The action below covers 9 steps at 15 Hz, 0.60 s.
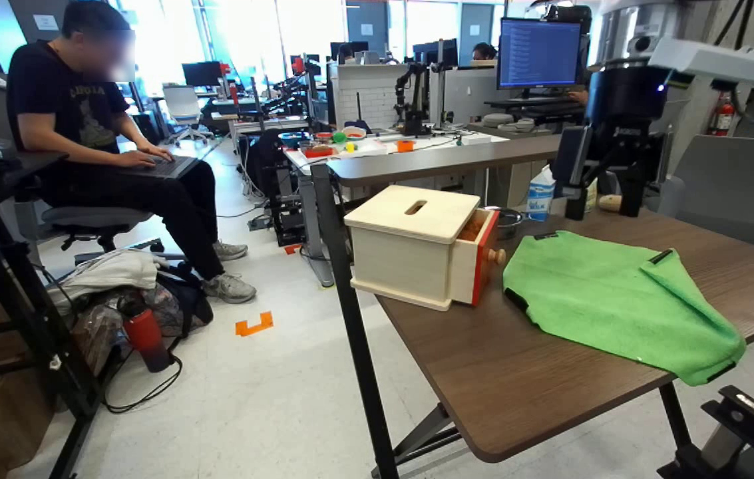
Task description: Unfold the cloth
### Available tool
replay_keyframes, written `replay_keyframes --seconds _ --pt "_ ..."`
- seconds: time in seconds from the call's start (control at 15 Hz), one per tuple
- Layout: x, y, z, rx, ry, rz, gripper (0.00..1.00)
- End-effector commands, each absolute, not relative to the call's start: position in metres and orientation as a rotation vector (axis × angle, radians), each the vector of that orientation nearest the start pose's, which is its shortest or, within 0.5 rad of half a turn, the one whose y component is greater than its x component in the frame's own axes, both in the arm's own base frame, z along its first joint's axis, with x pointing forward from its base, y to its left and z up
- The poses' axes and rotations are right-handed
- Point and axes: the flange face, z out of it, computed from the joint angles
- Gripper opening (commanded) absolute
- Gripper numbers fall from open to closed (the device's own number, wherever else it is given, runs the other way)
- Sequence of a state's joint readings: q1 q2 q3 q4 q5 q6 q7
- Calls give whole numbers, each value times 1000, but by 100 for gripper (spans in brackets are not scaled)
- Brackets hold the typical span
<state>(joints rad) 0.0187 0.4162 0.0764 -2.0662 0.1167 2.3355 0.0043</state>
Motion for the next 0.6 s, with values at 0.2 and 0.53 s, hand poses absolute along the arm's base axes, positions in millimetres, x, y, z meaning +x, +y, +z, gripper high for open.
replay_keyframes --seconds 0.2,0.53 --pt "552 26 268 -3057 100 342 100" --pt "544 25 270 -3059 110 359 100"
